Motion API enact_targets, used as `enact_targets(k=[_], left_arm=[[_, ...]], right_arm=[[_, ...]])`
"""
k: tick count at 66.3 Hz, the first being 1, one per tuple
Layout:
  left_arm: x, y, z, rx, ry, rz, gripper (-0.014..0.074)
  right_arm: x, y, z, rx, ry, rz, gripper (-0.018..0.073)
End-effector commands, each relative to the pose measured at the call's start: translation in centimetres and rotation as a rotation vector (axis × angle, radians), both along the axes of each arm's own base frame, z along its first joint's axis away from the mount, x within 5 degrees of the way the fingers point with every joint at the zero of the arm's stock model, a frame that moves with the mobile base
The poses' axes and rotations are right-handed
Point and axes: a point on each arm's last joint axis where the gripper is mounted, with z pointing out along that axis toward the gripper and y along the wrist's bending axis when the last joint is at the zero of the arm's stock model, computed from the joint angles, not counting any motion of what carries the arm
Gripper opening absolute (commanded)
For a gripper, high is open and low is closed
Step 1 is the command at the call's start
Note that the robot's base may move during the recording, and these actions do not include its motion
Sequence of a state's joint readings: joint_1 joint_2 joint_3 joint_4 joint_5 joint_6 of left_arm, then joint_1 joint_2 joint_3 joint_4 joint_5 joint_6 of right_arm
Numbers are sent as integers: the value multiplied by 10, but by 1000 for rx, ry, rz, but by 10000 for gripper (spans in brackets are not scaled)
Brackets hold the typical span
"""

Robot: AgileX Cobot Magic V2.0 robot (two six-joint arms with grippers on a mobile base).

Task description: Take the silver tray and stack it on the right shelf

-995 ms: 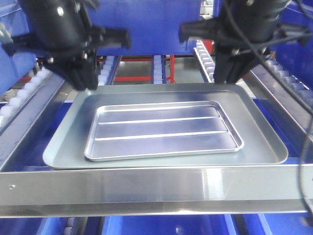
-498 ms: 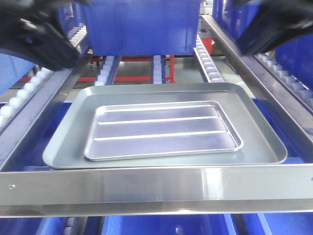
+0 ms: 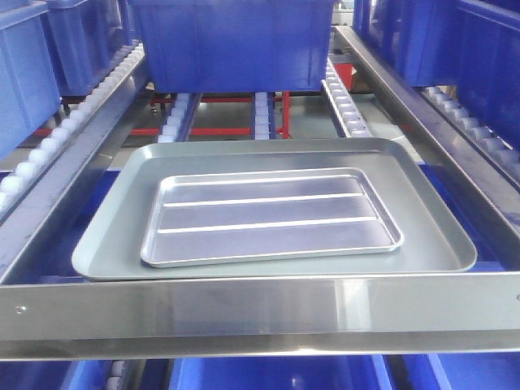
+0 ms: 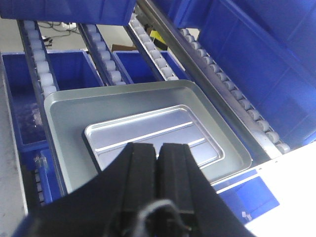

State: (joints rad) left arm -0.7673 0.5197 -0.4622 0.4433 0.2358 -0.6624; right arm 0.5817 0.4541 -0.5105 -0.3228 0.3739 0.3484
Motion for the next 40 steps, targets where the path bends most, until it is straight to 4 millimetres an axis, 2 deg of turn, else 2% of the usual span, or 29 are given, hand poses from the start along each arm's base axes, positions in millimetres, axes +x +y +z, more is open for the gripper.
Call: enact_targets(k=[1,10,17,40], left_arm=[[-12,7,9,-85,-109,-43,-82],[-28,22,3,-136,-164,-41,-82],[-37,30,7,-178,-208,-41,-82],[-38,32,8,-186,-218,-42,-82]], right_arm=[[-14,-6,12,56,-162,31,51],[-33,-19,7,96,-234,28,50],[-42,-25,9,121,-272,24,50],[-42,-26,9,123,-275,24,50]])
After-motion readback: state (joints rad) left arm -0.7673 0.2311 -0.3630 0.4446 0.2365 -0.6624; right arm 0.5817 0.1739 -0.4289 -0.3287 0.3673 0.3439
